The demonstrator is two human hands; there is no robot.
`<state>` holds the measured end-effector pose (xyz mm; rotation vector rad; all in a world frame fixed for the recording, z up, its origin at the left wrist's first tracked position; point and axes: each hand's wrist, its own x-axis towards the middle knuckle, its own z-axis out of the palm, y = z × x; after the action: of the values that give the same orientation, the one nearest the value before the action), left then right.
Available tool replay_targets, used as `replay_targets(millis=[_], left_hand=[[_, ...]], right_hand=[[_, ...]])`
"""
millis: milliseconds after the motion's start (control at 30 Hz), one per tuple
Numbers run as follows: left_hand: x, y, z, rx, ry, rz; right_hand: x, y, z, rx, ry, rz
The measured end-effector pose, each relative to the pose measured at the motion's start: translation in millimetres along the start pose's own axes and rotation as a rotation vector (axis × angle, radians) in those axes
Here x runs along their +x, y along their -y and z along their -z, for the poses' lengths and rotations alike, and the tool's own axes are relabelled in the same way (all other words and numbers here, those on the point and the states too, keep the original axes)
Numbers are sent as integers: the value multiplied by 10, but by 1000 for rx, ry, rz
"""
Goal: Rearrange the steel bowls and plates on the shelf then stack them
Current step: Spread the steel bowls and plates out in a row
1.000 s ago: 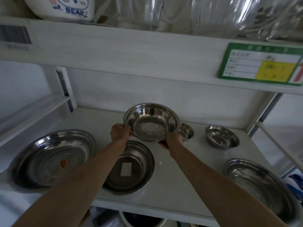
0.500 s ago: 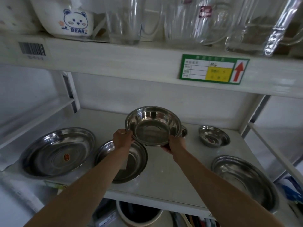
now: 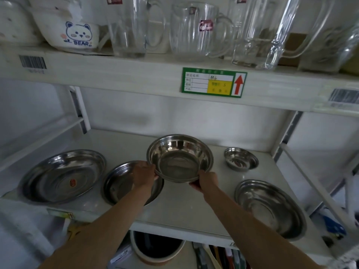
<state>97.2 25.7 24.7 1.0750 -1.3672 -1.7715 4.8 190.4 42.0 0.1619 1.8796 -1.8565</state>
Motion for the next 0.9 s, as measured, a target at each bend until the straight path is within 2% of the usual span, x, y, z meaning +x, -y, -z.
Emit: replay_targets(millis=[300, 467, 700, 900], left_hand=[[-229, 191, -60, -5, -4, 56], [-419, 249, -70, 204, -33, -11], [-634, 375, -58, -6, -5, 37], [-774, 452, -28, -74, 32, 38]], right_hand=[[-113, -112, 272, 42, -37, -55], [-172, -170, 395, 14, -28, -71], [-255, -296, 536, 22, -35, -79], [-272, -442, 611, 12, -31, -124]])
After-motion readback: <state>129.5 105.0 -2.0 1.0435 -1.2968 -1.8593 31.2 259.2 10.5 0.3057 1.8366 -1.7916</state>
